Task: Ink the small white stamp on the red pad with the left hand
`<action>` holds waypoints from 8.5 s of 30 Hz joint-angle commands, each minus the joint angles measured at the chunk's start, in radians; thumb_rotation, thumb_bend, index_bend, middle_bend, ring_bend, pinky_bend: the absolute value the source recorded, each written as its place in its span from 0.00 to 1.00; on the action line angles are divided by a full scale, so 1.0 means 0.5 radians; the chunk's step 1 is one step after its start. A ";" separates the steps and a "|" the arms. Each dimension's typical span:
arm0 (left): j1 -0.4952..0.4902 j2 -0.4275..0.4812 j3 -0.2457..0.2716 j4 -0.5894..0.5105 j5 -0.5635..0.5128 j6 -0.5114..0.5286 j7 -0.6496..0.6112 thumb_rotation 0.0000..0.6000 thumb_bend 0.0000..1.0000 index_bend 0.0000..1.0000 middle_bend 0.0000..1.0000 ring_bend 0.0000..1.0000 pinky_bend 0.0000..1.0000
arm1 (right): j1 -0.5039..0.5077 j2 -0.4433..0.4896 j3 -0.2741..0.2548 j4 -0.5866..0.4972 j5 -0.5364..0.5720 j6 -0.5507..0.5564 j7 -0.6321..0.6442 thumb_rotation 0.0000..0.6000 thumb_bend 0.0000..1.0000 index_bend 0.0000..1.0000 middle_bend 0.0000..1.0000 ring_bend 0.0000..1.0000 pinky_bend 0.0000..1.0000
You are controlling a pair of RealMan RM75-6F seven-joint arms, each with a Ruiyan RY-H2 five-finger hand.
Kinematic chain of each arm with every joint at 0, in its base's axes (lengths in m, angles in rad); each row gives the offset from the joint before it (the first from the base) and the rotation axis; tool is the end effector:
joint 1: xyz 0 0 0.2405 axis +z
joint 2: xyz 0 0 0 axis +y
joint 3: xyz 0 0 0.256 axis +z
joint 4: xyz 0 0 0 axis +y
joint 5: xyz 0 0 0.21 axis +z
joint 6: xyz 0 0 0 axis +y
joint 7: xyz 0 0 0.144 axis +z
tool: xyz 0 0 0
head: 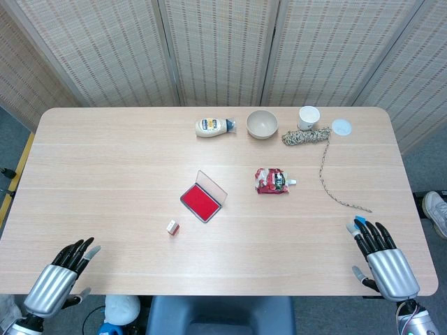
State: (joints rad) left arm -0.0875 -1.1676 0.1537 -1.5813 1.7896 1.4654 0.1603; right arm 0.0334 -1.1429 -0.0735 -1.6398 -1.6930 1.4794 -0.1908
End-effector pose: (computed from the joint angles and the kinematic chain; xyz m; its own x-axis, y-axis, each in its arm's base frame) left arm -0.2901 0.1296 0.1038 0.5488 0.1692 0.8187 0.8156 -0.3232 -0.4799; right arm -0.2947 -0.1356 0.1227 0.5311 -0.1206 0.8387 -0.8431 -0.1737 0.5089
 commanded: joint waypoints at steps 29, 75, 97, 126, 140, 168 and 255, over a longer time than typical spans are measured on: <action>-0.621 0.056 -0.107 -0.079 0.222 -0.516 -0.481 1.00 0.26 0.20 1.00 0.87 0.83 | 0.025 -0.014 0.020 -0.008 0.022 -0.044 -0.017 1.00 0.29 0.00 0.00 0.00 0.00; -1.576 -0.306 -0.428 -0.181 -1.518 -1.530 0.781 1.00 0.36 0.27 1.00 0.93 0.89 | 0.048 0.099 0.060 -0.015 0.108 -0.045 0.212 1.00 0.29 0.00 0.00 0.00 0.00; -1.625 -0.357 -0.338 -0.072 -1.585 -1.503 0.655 1.00 0.36 0.28 1.00 0.92 0.89 | 0.044 0.113 0.066 -0.015 0.105 -0.027 0.240 1.00 0.29 0.00 0.00 0.00 0.00; -1.664 -0.478 -0.285 0.012 -1.649 -1.457 0.642 1.00 0.36 0.42 1.00 0.93 0.89 | 0.026 0.123 0.057 -0.006 0.066 0.015 0.261 1.00 0.29 0.00 0.00 0.00 0.00; -1.674 -0.479 -0.274 0.019 -1.659 -1.457 0.628 1.00 0.36 0.55 1.00 0.93 0.90 | 0.028 0.117 0.063 -0.008 0.076 0.007 0.249 1.00 0.29 0.00 0.00 0.00 0.00; -1.885 -0.303 -0.437 -0.322 -1.986 -1.415 0.711 1.00 0.48 0.91 1.00 1.00 0.95 | 0.034 0.149 0.057 0.000 0.066 0.004 0.334 1.00 0.29 0.00 0.00 0.00 0.00; -2.467 -0.927 -0.325 0.847 -2.234 -1.903 0.489 1.00 0.48 0.91 1.00 1.00 0.96 | 0.085 0.191 0.189 0.042 0.384 -0.137 0.463 1.00 0.29 0.00 0.00 0.00 0.00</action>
State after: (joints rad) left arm -1.3219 -1.6309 -0.0082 -1.1578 0.6717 0.5141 0.4057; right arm 0.0757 -1.0473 0.0208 -1.6188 -1.5012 1.4113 0.0409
